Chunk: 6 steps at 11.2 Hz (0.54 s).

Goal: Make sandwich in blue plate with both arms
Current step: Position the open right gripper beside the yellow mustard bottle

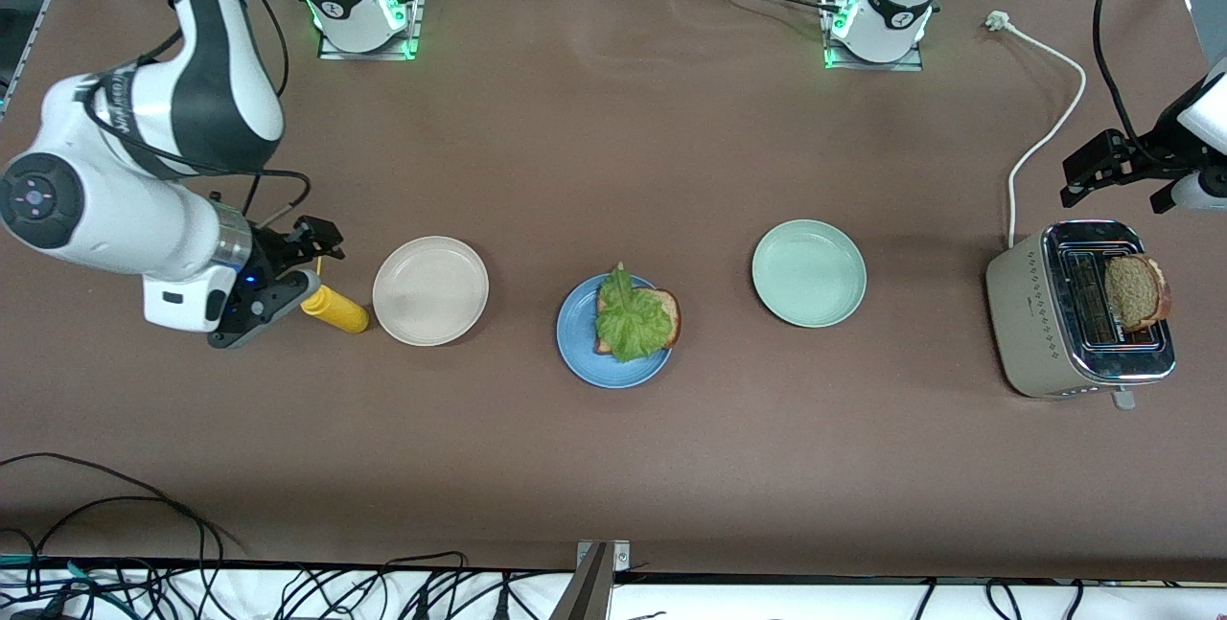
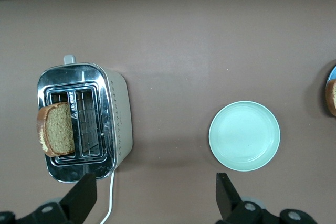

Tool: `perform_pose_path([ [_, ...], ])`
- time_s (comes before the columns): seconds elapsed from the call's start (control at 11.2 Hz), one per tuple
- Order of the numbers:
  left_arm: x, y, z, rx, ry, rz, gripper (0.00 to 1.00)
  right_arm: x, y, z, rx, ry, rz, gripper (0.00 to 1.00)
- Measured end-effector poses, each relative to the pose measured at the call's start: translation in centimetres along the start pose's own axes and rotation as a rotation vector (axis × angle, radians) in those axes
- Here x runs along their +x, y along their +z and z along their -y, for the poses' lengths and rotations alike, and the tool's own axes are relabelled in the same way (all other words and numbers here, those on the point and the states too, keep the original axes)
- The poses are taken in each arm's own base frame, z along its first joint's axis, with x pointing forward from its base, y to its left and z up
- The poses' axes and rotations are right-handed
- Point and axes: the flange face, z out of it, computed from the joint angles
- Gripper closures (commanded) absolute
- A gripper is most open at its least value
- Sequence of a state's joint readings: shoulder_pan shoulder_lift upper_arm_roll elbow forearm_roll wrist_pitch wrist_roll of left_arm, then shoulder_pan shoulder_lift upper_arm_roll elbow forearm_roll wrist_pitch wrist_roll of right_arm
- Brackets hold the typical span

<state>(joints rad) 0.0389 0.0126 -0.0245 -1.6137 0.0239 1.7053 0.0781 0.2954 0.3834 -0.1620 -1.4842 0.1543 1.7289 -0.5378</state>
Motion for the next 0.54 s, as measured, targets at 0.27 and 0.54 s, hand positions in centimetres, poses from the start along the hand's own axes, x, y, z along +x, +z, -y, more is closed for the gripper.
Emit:
perform_pose_path([
  [0.27,0.0,0.0,0.0,0.000,0.000,-0.001,0.00,-3.0,-1.4,-2.2,0.013,-0.130,-0.009,0.00],
  [0.54,0.0,-0.1,0.2,0.000,-0.003,-0.002,0.00,-7.2,-1.8,-6.9,0.060,-0.266,-0.034,0.00],
])
